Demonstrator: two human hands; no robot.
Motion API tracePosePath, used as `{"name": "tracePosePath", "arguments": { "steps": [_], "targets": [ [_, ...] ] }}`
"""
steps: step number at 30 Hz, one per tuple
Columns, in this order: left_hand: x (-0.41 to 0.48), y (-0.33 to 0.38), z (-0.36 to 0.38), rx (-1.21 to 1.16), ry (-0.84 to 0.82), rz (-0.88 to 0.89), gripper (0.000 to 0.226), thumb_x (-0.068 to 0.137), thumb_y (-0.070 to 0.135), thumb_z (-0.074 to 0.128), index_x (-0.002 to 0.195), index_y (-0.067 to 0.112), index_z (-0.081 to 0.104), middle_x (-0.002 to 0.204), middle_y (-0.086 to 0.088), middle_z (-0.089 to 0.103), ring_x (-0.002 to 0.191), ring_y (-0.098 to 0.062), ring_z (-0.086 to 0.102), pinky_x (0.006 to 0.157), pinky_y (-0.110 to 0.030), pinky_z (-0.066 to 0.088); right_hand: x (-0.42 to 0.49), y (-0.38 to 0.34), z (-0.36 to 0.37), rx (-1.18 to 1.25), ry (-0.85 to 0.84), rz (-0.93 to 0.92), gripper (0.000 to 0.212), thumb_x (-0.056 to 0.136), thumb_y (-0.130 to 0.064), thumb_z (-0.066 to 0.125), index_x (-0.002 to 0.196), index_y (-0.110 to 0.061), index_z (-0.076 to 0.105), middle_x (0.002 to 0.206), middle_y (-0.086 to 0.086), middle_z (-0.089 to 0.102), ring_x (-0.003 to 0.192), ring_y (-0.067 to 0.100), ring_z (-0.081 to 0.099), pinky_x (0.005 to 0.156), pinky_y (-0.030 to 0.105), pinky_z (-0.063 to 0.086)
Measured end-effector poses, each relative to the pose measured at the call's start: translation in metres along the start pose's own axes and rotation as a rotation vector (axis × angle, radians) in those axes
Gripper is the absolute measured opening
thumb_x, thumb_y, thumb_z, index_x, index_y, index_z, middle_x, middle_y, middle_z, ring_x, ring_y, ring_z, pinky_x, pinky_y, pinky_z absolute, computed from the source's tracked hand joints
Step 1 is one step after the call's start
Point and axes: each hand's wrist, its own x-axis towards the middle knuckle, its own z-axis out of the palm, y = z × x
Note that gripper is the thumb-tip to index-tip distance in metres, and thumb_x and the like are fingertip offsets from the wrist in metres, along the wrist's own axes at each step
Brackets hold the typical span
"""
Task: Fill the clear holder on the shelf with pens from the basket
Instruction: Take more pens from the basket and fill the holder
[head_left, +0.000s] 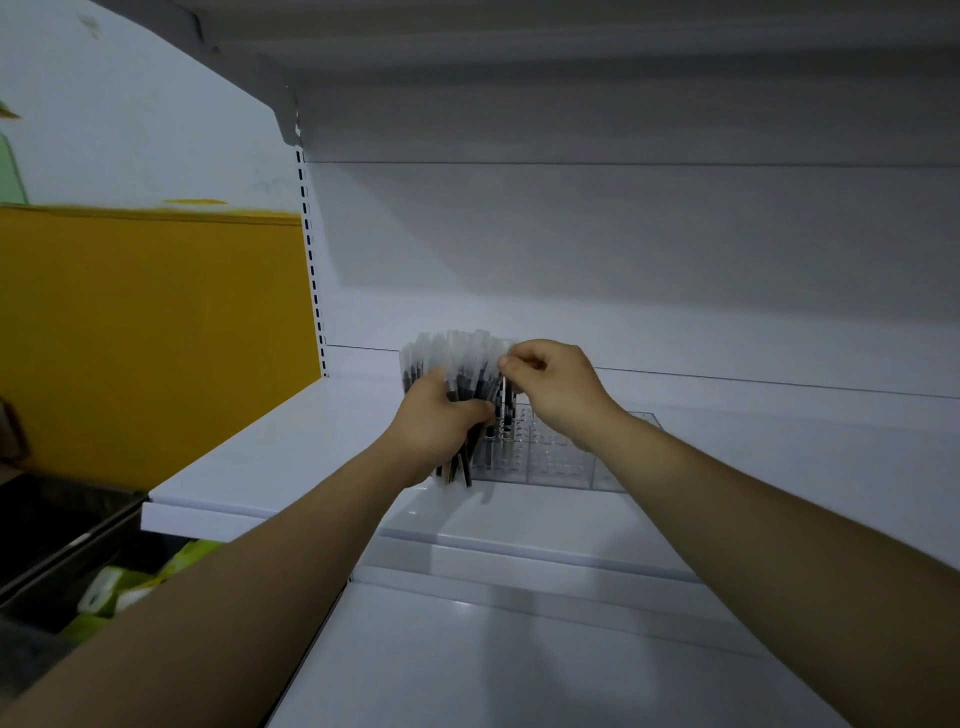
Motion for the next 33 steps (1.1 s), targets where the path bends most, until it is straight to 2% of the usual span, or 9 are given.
{"name": "tracePosePath", "arguments": {
  "steps": [3, 7, 9, 13, 16, 21, 25, 30, 33],
  "targets": [
    [0.000, 0.000, 0.001, -0.013, 0.007, -0.004, 0.016, 0.090, 0.006, 0.060, 0.095, 0.020, 0.066, 0.092, -0.009, 0.072, 0.087, -0.025, 0.069, 0.077, -0.032, 0.056, 0.002, -0.003, -0.002, 0.088, 0.035, 0.038, 0.009, 0.093, -0.023, 0.060, 0.088, -0.016, 0.058, 0.093, 0.006, 0.066, 0.080, 0.019, 0.065, 0.074, 0.032, 0.055],
    [0.001, -0.003, -0.005, -0.012, 0.060, -0.052, 0.011, 0.093, 0.009, 0.060, 0.102, 0.014, 0.061, 0.088, -0.007, 0.069, 0.077, -0.017, 0.065, 0.061, -0.017, 0.054, 0.006, -0.011, -0.010, 0.249, 0.200, 0.038, 0.013, 0.096, -0.020, 0.054, 0.085, -0.020, 0.047, 0.096, 0.015, 0.065, 0.067, 0.021, 0.065, 0.060, 0.028, 0.056],
    [0.001, -0.005, -0.008, -0.024, 0.054, -0.070, 0.010, 0.093, 0.007, 0.058, 0.101, 0.012, 0.061, 0.084, -0.008, 0.070, 0.077, -0.018, 0.066, 0.066, -0.021, 0.057, 0.008, -0.010, -0.013, 0.215, 0.252, -0.009, 0.014, 0.097, -0.022, 0.053, 0.085, -0.024, 0.046, 0.095, 0.014, 0.065, 0.073, 0.022, 0.066, 0.059, 0.026, 0.056],
    [0.001, -0.010, -0.011, -0.022, 0.044, -0.074, 0.012, 0.093, 0.005, 0.058, 0.097, 0.016, 0.062, 0.085, -0.009, 0.068, 0.082, -0.023, 0.066, 0.080, -0.036, 0.058, 0.008, 0.000, -0.011, 0.073, 0.249, -0.041, 0.010, 0.097, -0.026, 0.053, 0.088, -0.027, 0.047, 0.086, 0.004, 0.065, 0.080, 0.028, 0.067, 0.077, 0.048, 0.057],
    [0.001, -0.011, -0.013, -0.014, 0.047, -0.077, 0.013, 0.093, 0.006, 0.057, 0.102, 0.016, 0.060, 0.087, -0.008, 0.068, 0.081, -0.021, 0.066, 0.076, -0.031, 0.058, 0.007, 0.005, -0.008, -0.036, 0.194, -0.055, 0.005, 0.097, -0.027, 0.052, 0.097, -0.023, 0.048, 0.086, 0.002, 0.065, 0.081, 0.027, 0.066, 0.078, 0.045, 0.056],
    [0.000, -0.011, -0.015, -0.004, 0.057, -0.087, 0.014, 0.093, 0.004, 0.056, 0.099, 0.017, 0.058, 0.081, -0.003, 0.064, 0.071, -0.013, 0.062, 0.055, -0.012, 0.049, 0.002, 0.009, 0.001, -0.168, 0.109, -0.107, 0.009, 0.099, -0.027, 0.049, 0.103, -0.020, 0.048, 0.085, 0.002, 0.063, 0.079, 0.022, 0.061, 0.066, 0.031, 0.048],
    [-0.001, -0.012, -0.016, -0.005, 0.064, -0.065, 0.015, 0.092, 0.004, 0.058, 0.098, 0.018, 0.060, 0.079, 0.001, 0.065, 0.067, -0.006, 0.063, 0.054, -0.010, 0.048, 0.000, 0.012, 0.011, -0.253, 0.052, -0.100, 0.015, 0.099, -0.028, 0.047, 0.108, -0.016, 0.050, 0.091, 0.016, 0.065, 0.078, 0.033, 0.061, 0.065, 0.037, 0.049],
    [0.000, -0.013, -0.016, -0.012, 0.079, -0.054, 0.014, 0.092, 0.008, 0.059, 0.099, 0.020, 0.060, 0.081, 0.004, 0.067, 0.068, -0.004, 0.064, 0.053, -0.006, 0.045, 0.007, 0.019, 0.014, -0.335, 0.016, -0.044, 0.017, 0.099, -0.031, 0.048, 0.101, -0.014, 0.050, 0.077, 0.012, 0.063, 0.066, 0.026, 0.055, 0.062, 0.034, 0.044],
    [-0.001, -0.012, -0.015, -0.033, 0.077, -0.052, 0.015, 0.092, 0.008, 0.060, 0.093, 0.024, 0.061, 0.082, 0.003, 0.068, 0.072, -0.008, 0.065, 0.057, -0.009, 0.048, 0.006, 0.021, 0.015, -0.345, 0.029, -0.008, 0.020, 0.098, -0.033, 0.049, 0.104, -0.013, 0.051, 0.085, 0.007, 0.061, 0.074, 0.021, 0.055, 0.067, 0.031, 0.044]
  ]
}}
